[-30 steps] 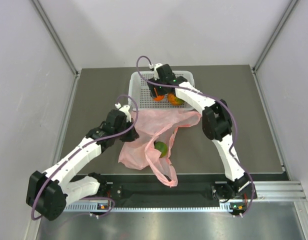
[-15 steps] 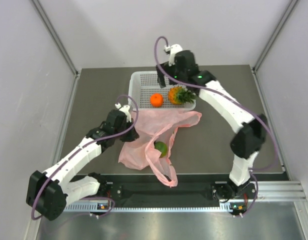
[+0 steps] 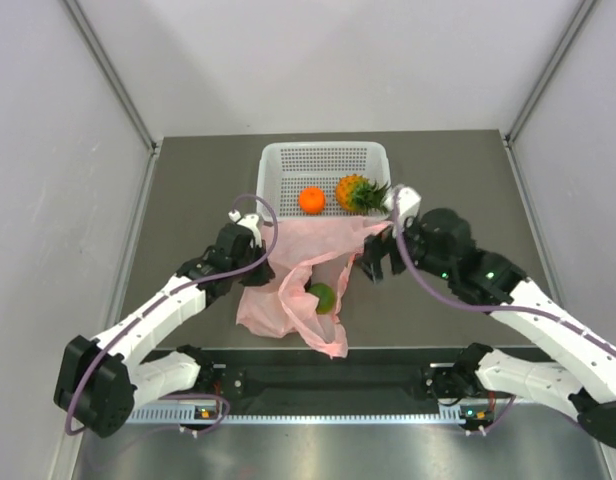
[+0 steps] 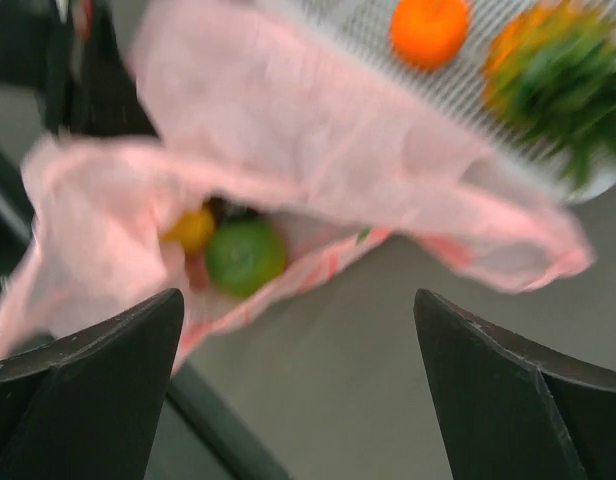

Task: Untie the knot of the plastic bag and take out the fruit

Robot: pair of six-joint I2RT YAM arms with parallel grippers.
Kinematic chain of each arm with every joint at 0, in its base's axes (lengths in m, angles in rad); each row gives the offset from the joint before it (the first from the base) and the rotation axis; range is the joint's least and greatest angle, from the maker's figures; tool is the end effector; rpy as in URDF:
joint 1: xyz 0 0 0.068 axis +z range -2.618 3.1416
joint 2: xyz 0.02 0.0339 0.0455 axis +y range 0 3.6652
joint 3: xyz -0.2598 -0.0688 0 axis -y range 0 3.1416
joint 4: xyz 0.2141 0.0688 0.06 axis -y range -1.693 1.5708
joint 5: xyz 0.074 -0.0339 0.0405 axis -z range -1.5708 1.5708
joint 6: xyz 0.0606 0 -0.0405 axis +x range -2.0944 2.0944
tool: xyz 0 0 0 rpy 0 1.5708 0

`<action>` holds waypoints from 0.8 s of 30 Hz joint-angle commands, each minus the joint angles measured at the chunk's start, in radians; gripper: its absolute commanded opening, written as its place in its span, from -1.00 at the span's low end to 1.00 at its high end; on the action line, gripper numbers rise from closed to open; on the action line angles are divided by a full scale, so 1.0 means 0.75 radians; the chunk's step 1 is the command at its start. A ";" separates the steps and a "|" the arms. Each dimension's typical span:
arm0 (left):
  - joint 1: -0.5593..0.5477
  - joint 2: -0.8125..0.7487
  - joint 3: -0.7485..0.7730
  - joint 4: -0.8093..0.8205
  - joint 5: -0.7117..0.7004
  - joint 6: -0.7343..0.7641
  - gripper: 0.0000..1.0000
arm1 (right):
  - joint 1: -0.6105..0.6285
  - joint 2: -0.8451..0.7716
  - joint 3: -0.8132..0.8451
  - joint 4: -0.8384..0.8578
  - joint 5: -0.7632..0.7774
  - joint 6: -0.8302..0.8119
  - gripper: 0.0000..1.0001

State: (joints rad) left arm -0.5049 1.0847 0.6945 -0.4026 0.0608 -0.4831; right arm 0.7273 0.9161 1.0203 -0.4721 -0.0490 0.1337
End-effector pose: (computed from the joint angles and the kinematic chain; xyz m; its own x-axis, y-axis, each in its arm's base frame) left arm 0.1854 -0.1067 0.2215 -0.7937 -0.0911 -0.6014 0.1710 0.9154 -0.3644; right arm 0.1430 0.1312 0.3531 -0.3593 -0.1416 -0.9224 -0.6562 0.7412 0.1418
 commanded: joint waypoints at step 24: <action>0.002 -0.096 -0.114 0.120 -0.040 -0.068 -1.00 | 0.413 0.744 -0.215 0.562 0.000 -0.019 0.99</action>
State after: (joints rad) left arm -0.5049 1.0382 0.6247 -0.3523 0.0448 -0.5224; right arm 1.0058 1.4620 0.8318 -0.1440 -0.0570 0.1310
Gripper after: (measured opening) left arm 0.012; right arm 0.996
